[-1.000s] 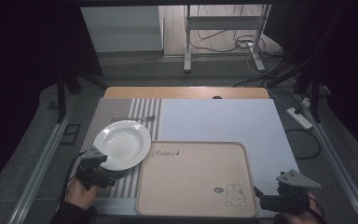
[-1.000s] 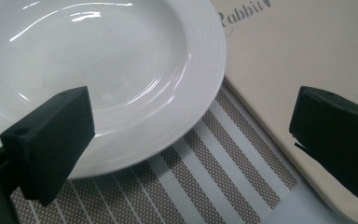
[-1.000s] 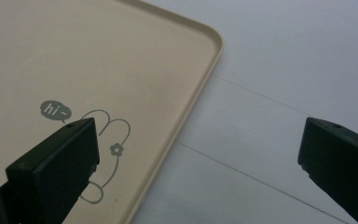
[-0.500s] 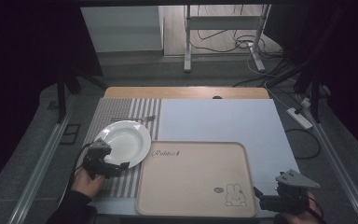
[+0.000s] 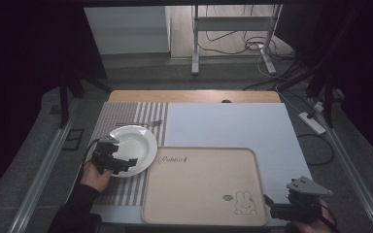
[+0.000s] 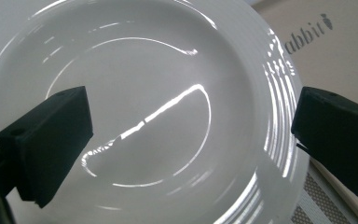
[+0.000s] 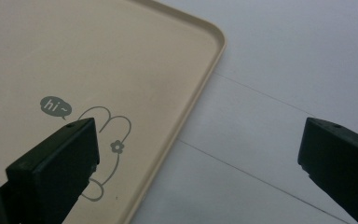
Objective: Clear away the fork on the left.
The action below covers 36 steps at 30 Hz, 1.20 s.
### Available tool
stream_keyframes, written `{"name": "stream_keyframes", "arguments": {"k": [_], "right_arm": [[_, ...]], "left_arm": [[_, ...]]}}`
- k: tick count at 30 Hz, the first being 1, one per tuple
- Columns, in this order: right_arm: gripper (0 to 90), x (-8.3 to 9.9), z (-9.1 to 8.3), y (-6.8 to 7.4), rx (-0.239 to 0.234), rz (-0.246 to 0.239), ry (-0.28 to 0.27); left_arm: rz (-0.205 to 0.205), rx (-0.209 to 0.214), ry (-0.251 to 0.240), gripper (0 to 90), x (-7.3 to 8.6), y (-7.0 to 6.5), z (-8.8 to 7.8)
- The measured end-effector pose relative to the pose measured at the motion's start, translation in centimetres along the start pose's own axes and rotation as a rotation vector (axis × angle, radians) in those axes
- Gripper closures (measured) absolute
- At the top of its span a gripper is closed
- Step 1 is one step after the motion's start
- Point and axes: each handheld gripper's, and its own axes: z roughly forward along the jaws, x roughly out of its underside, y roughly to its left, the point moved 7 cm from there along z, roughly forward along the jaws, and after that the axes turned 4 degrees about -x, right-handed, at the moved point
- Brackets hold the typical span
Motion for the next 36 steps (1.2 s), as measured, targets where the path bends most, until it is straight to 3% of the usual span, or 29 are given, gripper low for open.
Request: {"name": "stream_keyframes", "arguments": {"k": [5,24,36], "right_arm": [[0.0,0.0,0.1,0.0,0.001,0.000,0.002],[0.0,0.0,0.1,0.0,0.000,-0.002,0.005],[0.0,0.0,0.1,0.1,-0.004,-0.005,0.012]], "left_arm": [[-0.004,0.006,-0.005,0.0,-0.7,0.6,0.5],[0.003,-0.039,0.016,0.0,-3.5,2.3,2.9],[-0.007,-0.033,0.021,0.0,-4.8,3.7,4.1]]}}
